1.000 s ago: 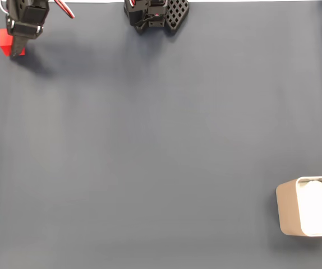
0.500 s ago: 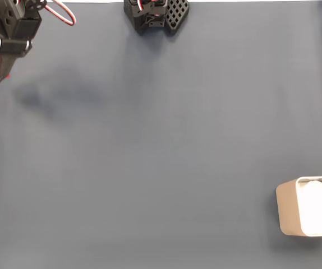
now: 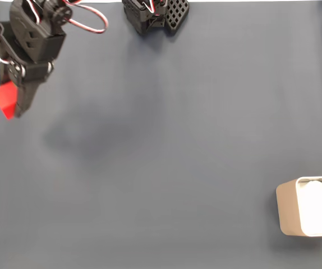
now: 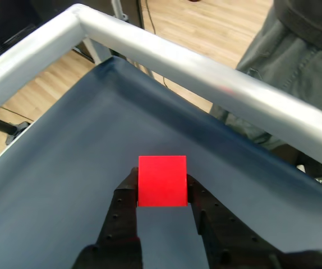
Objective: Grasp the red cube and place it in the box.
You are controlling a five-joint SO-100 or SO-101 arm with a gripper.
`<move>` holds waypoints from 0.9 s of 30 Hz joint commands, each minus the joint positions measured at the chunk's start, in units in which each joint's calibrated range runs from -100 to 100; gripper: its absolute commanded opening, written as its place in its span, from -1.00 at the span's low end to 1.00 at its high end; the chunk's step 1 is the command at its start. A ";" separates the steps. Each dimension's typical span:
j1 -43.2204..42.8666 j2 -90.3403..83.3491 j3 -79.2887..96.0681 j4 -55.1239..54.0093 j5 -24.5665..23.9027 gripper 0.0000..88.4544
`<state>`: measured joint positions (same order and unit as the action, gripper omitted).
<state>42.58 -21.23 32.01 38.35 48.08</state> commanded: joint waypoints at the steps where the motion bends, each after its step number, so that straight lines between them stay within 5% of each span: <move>1: -3.80 -2.86 -4.36 1.49 0.05 -0.77; 27: -27.24 -2.08 -14.67 5.43 0.49 -0.77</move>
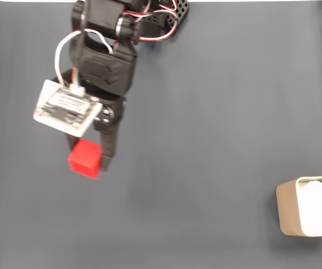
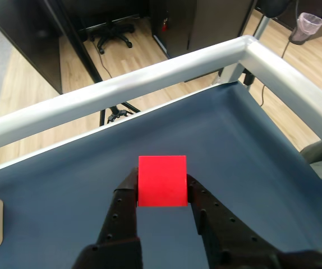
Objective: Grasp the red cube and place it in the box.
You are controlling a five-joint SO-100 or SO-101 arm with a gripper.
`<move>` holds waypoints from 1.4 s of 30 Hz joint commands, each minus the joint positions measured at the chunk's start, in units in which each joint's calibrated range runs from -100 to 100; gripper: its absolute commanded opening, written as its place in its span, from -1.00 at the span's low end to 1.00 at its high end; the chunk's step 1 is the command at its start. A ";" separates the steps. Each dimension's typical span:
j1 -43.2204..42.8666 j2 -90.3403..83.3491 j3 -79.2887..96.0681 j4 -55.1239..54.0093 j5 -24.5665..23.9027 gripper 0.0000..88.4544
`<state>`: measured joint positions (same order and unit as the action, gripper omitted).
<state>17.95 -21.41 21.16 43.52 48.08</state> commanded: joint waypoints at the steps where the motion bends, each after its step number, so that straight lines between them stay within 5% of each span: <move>1: -3.32 -1.90 -4.00 0.25 0.54 -0.77; 42: -30.10 6.85 -18.88 3.12 2.00 -0.76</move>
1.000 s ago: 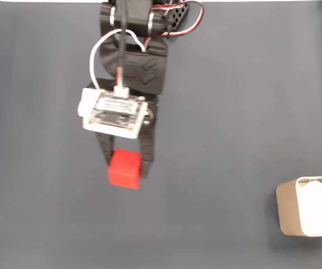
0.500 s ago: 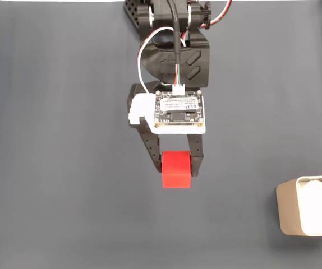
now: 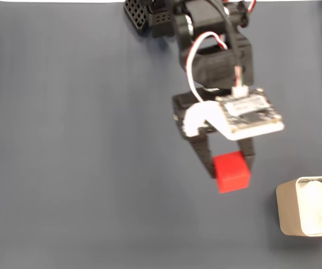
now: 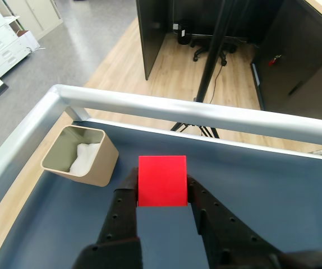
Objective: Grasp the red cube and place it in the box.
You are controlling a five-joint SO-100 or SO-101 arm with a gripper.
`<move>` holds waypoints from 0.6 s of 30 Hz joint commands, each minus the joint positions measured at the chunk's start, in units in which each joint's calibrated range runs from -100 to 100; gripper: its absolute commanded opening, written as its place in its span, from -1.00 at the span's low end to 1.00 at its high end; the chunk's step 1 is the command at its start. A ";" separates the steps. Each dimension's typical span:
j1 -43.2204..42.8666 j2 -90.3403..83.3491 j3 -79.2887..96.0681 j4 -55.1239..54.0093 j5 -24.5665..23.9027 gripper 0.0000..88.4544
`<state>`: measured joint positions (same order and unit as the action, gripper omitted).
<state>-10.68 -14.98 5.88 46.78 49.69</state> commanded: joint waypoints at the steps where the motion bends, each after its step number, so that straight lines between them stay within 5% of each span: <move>1: -1.96 0.94 -4.14 -0.14 0.39 -0.76; 18: -6.93 14.03 -17.65 -0.71 0.73 -0.77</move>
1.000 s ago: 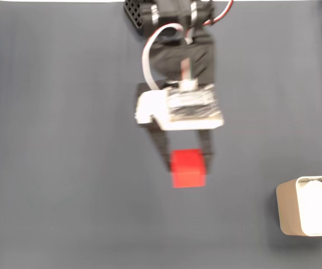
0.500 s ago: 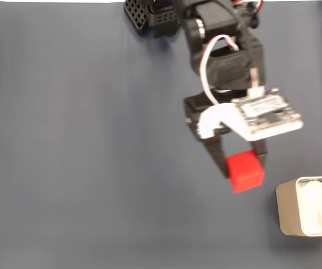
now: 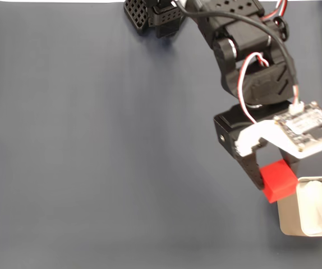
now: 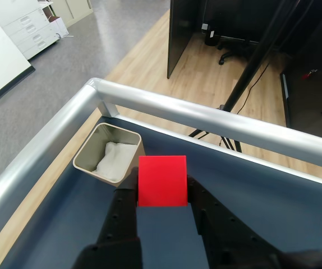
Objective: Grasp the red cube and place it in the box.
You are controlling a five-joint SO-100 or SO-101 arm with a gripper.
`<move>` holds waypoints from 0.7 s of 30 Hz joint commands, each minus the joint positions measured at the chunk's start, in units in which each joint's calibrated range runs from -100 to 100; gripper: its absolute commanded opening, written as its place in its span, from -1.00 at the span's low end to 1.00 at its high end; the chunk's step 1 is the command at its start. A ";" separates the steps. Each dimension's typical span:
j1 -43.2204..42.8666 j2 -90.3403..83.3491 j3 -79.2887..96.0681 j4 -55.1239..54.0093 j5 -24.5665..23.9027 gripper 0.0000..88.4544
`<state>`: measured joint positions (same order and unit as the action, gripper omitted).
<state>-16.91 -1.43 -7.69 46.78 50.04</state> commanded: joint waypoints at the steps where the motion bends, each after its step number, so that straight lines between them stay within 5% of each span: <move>1: -0.91 1.26 -4.72 -0.88 0.39 -0.77; 21: -5.96 15.38 -19.96 -1.94 0.68 -0.77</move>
<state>-22.18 13.76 -23.51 46.54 50.53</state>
